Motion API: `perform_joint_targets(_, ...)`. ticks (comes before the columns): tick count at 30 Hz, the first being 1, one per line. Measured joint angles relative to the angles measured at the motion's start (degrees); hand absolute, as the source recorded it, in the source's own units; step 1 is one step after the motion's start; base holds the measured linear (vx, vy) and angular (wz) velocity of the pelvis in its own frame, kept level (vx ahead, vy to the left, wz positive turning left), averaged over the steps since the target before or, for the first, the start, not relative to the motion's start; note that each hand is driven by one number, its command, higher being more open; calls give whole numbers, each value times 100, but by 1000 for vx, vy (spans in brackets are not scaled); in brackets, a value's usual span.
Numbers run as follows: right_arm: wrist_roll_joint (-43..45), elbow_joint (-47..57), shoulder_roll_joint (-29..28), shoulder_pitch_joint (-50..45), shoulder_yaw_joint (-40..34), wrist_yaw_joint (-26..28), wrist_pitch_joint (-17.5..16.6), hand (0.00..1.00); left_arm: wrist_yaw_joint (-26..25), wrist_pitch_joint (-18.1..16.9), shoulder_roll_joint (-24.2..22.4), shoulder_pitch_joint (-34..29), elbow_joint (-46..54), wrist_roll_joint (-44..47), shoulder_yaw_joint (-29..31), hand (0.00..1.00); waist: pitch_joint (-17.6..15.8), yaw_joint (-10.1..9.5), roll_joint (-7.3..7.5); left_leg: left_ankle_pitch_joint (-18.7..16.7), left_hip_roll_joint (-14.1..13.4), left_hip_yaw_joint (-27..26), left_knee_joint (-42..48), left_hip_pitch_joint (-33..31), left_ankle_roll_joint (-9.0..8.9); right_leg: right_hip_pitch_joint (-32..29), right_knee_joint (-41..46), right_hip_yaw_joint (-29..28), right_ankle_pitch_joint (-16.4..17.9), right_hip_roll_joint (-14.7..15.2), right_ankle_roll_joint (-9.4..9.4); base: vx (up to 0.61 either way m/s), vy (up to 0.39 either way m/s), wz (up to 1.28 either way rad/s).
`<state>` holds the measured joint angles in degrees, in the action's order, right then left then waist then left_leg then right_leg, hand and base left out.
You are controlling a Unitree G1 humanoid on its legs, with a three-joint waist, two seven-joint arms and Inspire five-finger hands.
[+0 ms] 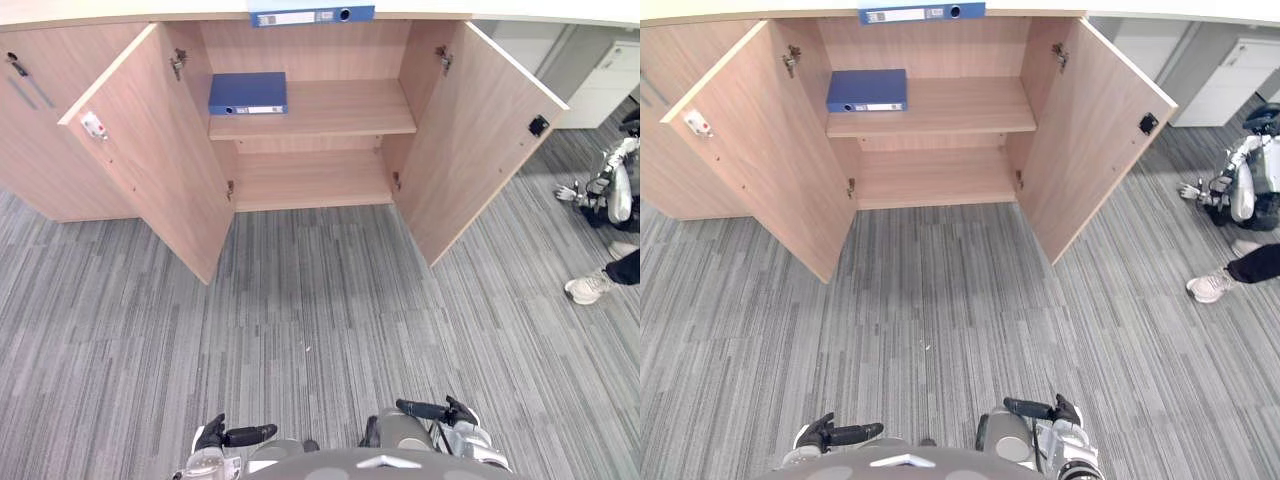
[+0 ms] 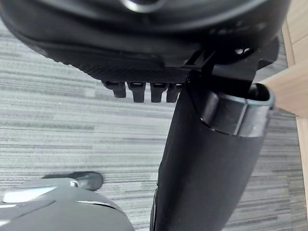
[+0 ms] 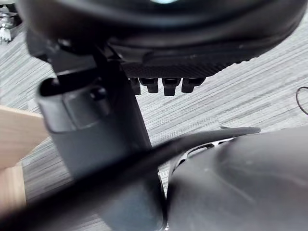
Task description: Walk over to the cabinet, pick up the folder, carry it to the office cabinet, place the folder inside the office cabinet, then close the office cabinet door
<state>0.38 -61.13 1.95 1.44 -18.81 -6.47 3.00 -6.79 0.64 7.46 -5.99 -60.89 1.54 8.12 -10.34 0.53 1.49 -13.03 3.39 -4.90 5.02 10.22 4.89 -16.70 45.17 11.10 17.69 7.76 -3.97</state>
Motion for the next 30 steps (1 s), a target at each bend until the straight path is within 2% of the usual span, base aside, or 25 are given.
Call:
perform_joint_targets(2, 49, 55, 11, 61, 10, 13, -22, 100, -1, 5, -50, 71, -1, -5, -2, 100, -55, 46, -95, -40, -214, 93, -128, 116, -39, -293, -560, 162, -20, -168, 50, 248, -92, 27)
perform_joint_targets(3, 102, 78, 38, 145, 51, 17, -57, 100, 21, 5, -77, 124, -5, -17, -7, 100, -109, 108, -179, -92, -468, 169, -223, 224, -132, -490, -1595, 223, -384, -425, 81, 272, -141, 31)
perform_joint_targets(5, 105, 74, 39, 118, 121, 15, -54, 100, 70, 8, -27, 122, -9, -41, -24, 100, -105, 131, -121, -152, -501, 225, -237, 307, -261, -477, -2375, 177, -881, -503, 107, 337, -200, 38)
perform_joint_targets(6, 172, 72, 73, 11, 110, 13, -57, 100, 83, 12, -19, 124, -55, -119, -13, 100, -68, 158, -53, -311, -562, 305, -240, 531, -527, -433, -2497, 18, -1850, -527, 512, 408, -262, 35)
perform_joint_targets(7, 186, 73, 102, 15, 90, 16, -57, 100, 80, 13, -51, 127, -74, -121, 3, 100, -68, 158, -84, -315, -611, 311, -236, 560, -535, -439, -2393, 50, -1739, -552, 505, 532, -333, 38)
perform_joint_targets(8, 185, 69, 103, 8, 51, 0, -58, 100, 93, 0, -121, 179, -81, -142, 31, 100, -48, 149, -190, -263, -720, 302, -53, 523, -648, -440, -2232, 142, -1493, -589, 589, 480, -285, 19)
perform_joint_targets(9, 194, 84, 80, 9, -66, 0, -59, 100, 103, -5, -202, 237, -66, -171, 150, 100, -72, 147, -249, -205, -796, 271, 440, 353, -765, -299, -2247, 200, -1344, -643, 672, 482, -278, 22)
perform_joint_targets(10, 196, 112, 79, 5, -69, -2, -47, 100, 105, -3, -243, 253, -48, -180, 292, 100, -73, 154, -261, -200, -837, 246, 949, 163, -779, -176, -2334, 223, -1296, -673, 685, 475, -257, 24)
perform_joint_targets(11, 199, 200, 66, -58, -25, -7, -21, 100, 101, 0, -341, 259, 52, -192, 531, 100, -86, 165, -299, -73, -1019, 202, 2479, -468, -930, 209, -2630, 288, -1252, -767, 726, 375, -194, 20)
perform_joint_targets(12, 206, 251, 56, -108, -11, -10, -21, 100, 98, -5, -362, 251, 125, -193, 629, 100, -88, 150, -326, -33, -1168, 176, 3266, -780, -1001, 430, -2784, 310, -1242, -847, 743, 456, -240, 14)
perform_joint_targets(13, 206, 313, 18, -193, 26, -24, -19, 100, 102, -10, -425, 242, 276, -170, 738, 100, -93, 88, -353, -36, -1506, -14, 4489, -1222, -1015, 881, -3006, 320, -1198, -1001, 810, 499, -255, -3)
perform_joint_targets(14, 224, 333, 8, -228, 114, -37, -28, 100, 101, -18, -461, 259, 396, -134, 785, 100, -103, 19, -340, -84, -1734, -170, 5061, -1515, -999, 1210, -3143, 312, -1144, -1081, 889, 472, -226, -14)
perform_joint_targets(16, 259, 443, -55, -232, 217, -40, -32, 100, 93, -45, -593, 301, 608, -88, 795, 100, -124, -54, -226, -206, -1870, -428, 5238, -2036, -983, 1644, -3397, 181, -1033, -1097, 908, 279, -102, -26)
perform_joint_targets(17, 296, 527, -112, -221, 199, -43, -37, 100, 120, -63, -685, 327, 731, -96, 796, 100, -119, -69, -228, -260, -1919, -618, 4949, -2324, -935, 1812, -3523, 107, -1002, -1098, 873, 263, -31, -32)
perform_joint_targets(18, 343, 539, -147, -219, 199, -43, -42, 100, 123, -64, -686, 339, 766, -93, 781, 100, -119, -78, -227, -266, -1914, -710, 4698, -2408, -927, 1903, -3571, 60, -995, -1094, 861, 333, 1, -37)
perform_joint_targets(19, 427, 539, -201, -225, 195, -44, -29, 100, 113, -59, -710, 359, 779, -90, 788, 100, -116, -107, -226, -272, -1866, -870, 4062, -2521, -939, 2074, -3699, -55, -979, -1072, 813, 357, 58, -37)
perform_joint_targets(21, 425, 554, -215, -242, 173, -52, -1, 100, 92, -59, -773, 407, 771, -90, 795, 100, -120, -179, -216, -228, -1628, -867, 3025, -2616, -969, 2272, -3845, -187, -919, -978, 713, 309, 108, -32)
perform_joint_targets(22, 423, 525, -219, -257, 141, -78, 19, 100, 89, -59, -778, 427, 765, -90, 790, 100, -124, -196, -198, -21, -1428, -827, 2228, -2615, -1001, 2370, -3904, -238, -854, -884, 604, 325, 180, -19)
perform_joint_targets(23, 425, 519, -209, -290, 123, -106, 23, 100, 91, -62, -786, 427, 733, -90, 785, 100, -106, -201, -213, 250, -1309, -788, 1694, -2594, -951, 2431, -3933, -290, -798, -843, 511, 341, 194, -26)
perform_joint_targets(24, 424, 495, -202, -305, 108, -120, 25, 100, 89, -63, -776, 424, 666, -72, 798, 100, -99, -228, -211, 693, -1210, -727, 1508, -2506, -853, 2515, -3953, -392, -737, -790, 410, 388, 221, -37)
perform_joint_targets(25, 424, 466, -242, -341, 87, -130, 25, 100, 66, -59, -724, 451, 580, -14, 801, 100, -45, -247, -159, 985, -1055, -765, 1414, -2366, -601, 2588, -3961, -525, -653, -642, 271, 411, 229, -42)
perform_joint_targets(27, 415, 381, -295, -373, 75, -110, 47, 100, 93, -56, -605, 451, 480, 16, 793, 100, 66, -249, 22, 585, -922, -993, 1643, -2321, -473, 2574, -3828, -691, -551, -388, 95, 436, 245, -38)
perform_joint_targets(29, 405, 347, -298, -370, 4, -96, 52, 100, 93, -58, -589, 465, 386, 12, 788, 100, 82, -255, 25, 337, -901, -1148, 1736, -2100, -416, 2485, -3316, -809, -472, -286, -31, 368, 228, -43)
perform_joint_targets(30, 395, 346, -277, -368, -29, -93, 47, 100, 97, -49, -583, 461, 292, 6, 766, 100, 110, -258, -17, 224, -888, -1258, 1686, -1846, -362, 2189, -2404, -896, -434, -219, -95, 411, 302, -57)
